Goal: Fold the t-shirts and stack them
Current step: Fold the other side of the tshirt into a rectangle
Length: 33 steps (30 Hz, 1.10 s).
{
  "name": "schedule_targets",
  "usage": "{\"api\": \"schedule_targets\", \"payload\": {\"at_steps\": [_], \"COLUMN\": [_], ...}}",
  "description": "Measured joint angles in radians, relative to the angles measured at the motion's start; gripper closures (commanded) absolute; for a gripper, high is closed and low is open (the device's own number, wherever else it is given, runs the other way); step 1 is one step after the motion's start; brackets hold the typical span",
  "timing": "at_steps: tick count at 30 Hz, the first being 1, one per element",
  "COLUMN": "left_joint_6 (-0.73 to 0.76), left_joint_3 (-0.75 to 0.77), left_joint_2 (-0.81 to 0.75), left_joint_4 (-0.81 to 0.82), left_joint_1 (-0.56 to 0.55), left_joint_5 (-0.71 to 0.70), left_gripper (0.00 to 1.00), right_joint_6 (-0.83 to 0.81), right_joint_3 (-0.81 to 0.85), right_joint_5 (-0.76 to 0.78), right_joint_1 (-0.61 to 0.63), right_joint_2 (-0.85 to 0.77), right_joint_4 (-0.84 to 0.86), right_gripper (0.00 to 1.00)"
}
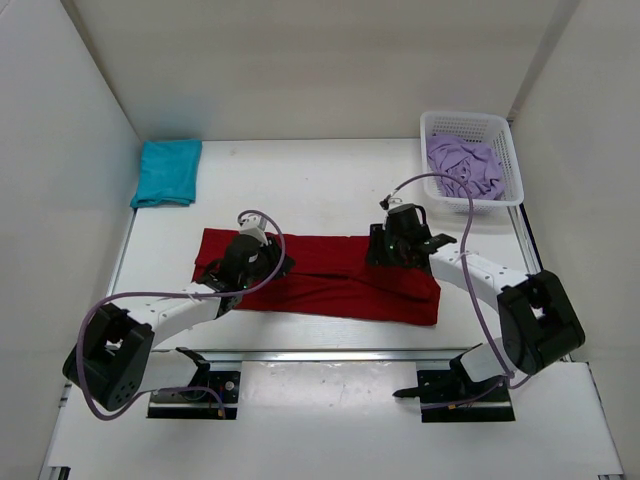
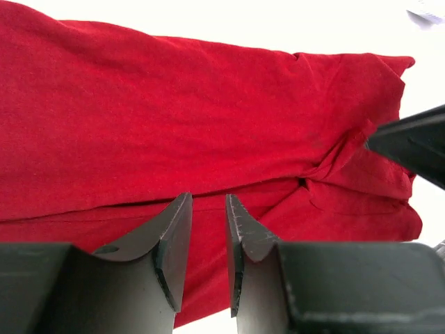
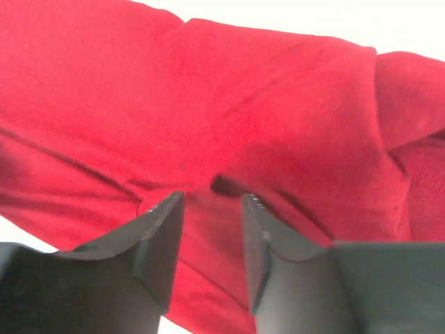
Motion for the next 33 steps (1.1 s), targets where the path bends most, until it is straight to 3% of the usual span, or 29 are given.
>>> {"api": "schedule_targets", "payload": {"at_steps": [2, 6, 7, 10, 18, 25, 29, 33], "left_joint_6": [-0.004, -0.011, -0.013, -0.016, -0.026, -0.037, -0.039, -0.038], "left_joint_3": [-0.006, -0.014, -0.015, -0.018, -0.032, -0.031, -0.020, 0.007], "left_joint_2": [0.002, 0.005, 0.006, 0.007, 0.008, 0.040, 0.060, 0.060], "left_joint_4": [0.010, 0.035, 0.042, 0.054, 0.074, 0.103, 0.103, 0.100], "left_joint_1": [-0.004, -0.006, -0.006, -0.011, -0.023, -0.032, -0.036, -0.024], "left_joint_5": [0.005, 0.009, 0.010, 0.011, 0.019, 0.035, 0.045, 0.059], "left_gripper": [0.63, 0.63, 0.64, 0.64, 0.64, 0.64, 0.65, 0.63], "right_joint_6": [-0.006, -0.021, -0.024, -0.034, -0.008, 0.115, 0.193, 0.218], "right_joint_3": [0.023, 0.044, 0.046, 0.047, 0.005, -0.098, -0.146, -0.139], "right_joint_5": [0.014, 0.037, 0.040, 0.053, 0.079, 0.115, 0.089, 0.056], "right_joint_1": [0.003, 0.011, 0.012, 0.022, 0.104, 0.263, 0.303, 0.321], "right_joint_2": [0.026, 0.048, 0.051, 0.065, 0.010, -0.106, -0.136, -0.179], "right_joint_4": [-0.007, -0.009, -0.009, -0.010, -0.037, -0.096, -0.102, -0.124], "right_gripper": [0.65, 0.77, 0.87, 1.00, 1.00, 1.00, 0.76, 0.77]}}
